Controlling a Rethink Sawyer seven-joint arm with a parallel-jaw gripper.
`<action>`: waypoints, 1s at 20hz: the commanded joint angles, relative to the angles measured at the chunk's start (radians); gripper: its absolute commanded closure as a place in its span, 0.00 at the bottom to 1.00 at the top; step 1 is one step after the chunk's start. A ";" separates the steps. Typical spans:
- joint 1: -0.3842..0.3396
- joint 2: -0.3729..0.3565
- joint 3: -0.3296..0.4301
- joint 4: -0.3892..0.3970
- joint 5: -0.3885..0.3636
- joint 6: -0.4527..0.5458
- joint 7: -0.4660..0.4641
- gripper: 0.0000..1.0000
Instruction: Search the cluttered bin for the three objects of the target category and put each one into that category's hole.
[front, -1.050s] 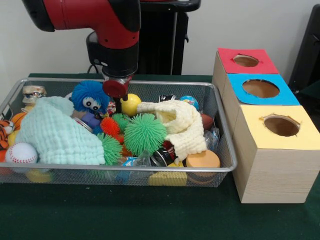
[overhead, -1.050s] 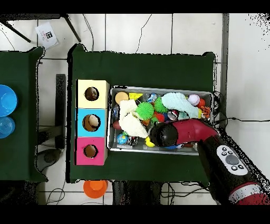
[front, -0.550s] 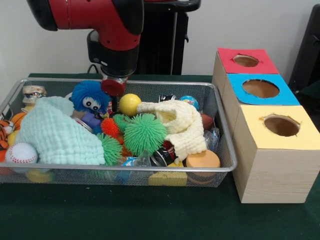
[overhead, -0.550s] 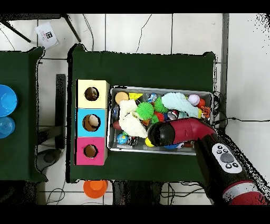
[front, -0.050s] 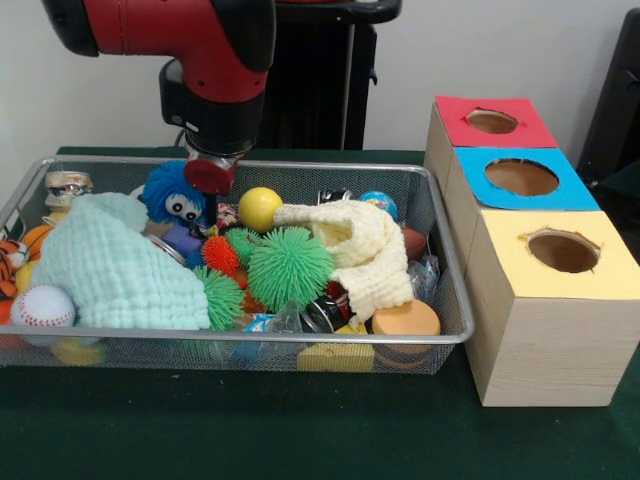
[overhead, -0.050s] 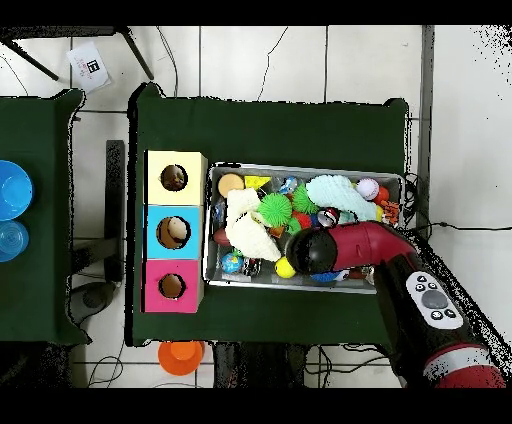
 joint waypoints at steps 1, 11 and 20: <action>0.027 0.114 -0.068 -0.122 -0.098 -0.004 0.110 0.00; -0.023 0.227 -0.043 -0.152 -0.043 -0.029 0.066 0.00; -0.028 0.241 -0.032 -0.162 -0.017 -0.006 0.061 0.00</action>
